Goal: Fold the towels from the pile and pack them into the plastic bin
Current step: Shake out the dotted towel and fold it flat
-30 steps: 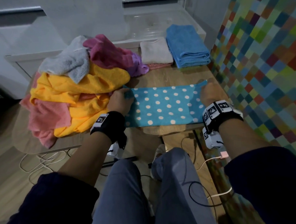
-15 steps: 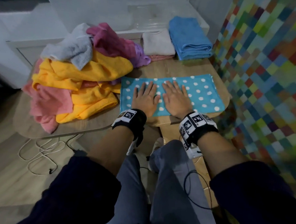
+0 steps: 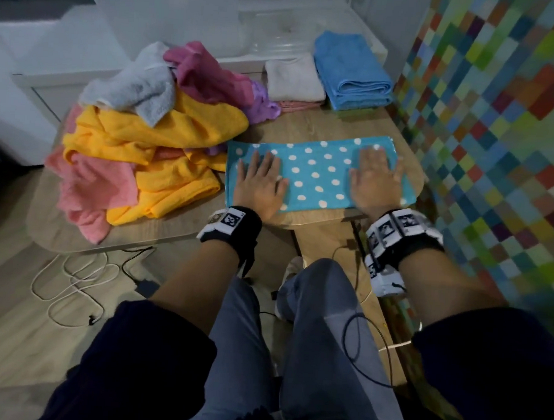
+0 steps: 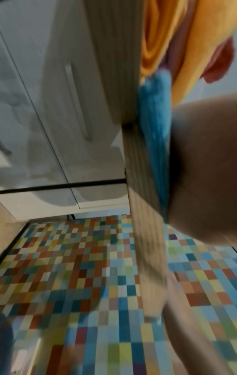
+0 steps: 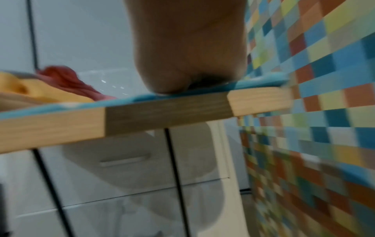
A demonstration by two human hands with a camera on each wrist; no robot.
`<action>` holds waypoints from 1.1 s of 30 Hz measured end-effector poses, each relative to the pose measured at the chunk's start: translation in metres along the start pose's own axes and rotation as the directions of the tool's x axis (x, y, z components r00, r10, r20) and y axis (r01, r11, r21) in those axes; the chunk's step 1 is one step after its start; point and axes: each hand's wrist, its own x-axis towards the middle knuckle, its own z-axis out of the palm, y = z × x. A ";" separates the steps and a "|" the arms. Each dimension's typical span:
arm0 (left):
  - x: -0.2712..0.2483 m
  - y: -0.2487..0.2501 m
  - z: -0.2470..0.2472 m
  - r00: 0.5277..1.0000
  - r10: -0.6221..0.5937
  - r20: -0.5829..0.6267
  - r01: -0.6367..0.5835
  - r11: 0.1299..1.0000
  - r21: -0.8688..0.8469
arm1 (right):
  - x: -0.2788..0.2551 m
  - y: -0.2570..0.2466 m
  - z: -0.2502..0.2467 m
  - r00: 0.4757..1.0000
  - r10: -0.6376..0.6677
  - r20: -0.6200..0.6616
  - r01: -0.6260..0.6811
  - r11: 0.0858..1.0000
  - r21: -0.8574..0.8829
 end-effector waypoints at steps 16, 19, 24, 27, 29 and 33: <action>-0.022 -0.027 0.006 0.998 0.026 -0.059 -0.029 0.998 -0.053 | -0.022 0.031 0.010 0.993 -0.049 -0.105 0.064 0.988 0.140; -0.022 -0.028 0.005 0.999 0.028 -0.035 -0.030 0.998 -0.051 | -0.022 0.030 0.001 0.979 0.088 -0.184 -0.073 0.993 0.088; -0.022 -0.030 0.007 0.999 0.039 -0.031 -0.041 0.998 -0.057 | -0.018 0.023 -0.019 0.898 0.426 -0.109 -0.412 0.901 0.136; -0.022 -0.031 0.007 0.998 0.046 -0.034 -0.048 0.997 -0.056 | -0.004 0.033 -0.023 0.832 0.549 0.083 -0.551 0.796 0.253; -0.022 -0.031 0.007 0.998 0.049 -0.029 -0.050 0.997 -0.053 | 0.000 0.040 -0.027 0.806 0.568 0.166 -0.590 0.752 0.293; -0.023 -0.031 0.005 0.998 0.053 -0.015 -0.054 0.997 -0.049 | 0.000 0.041 -0.028 0.831 0.532 0.165 -0.553 0.758 0.345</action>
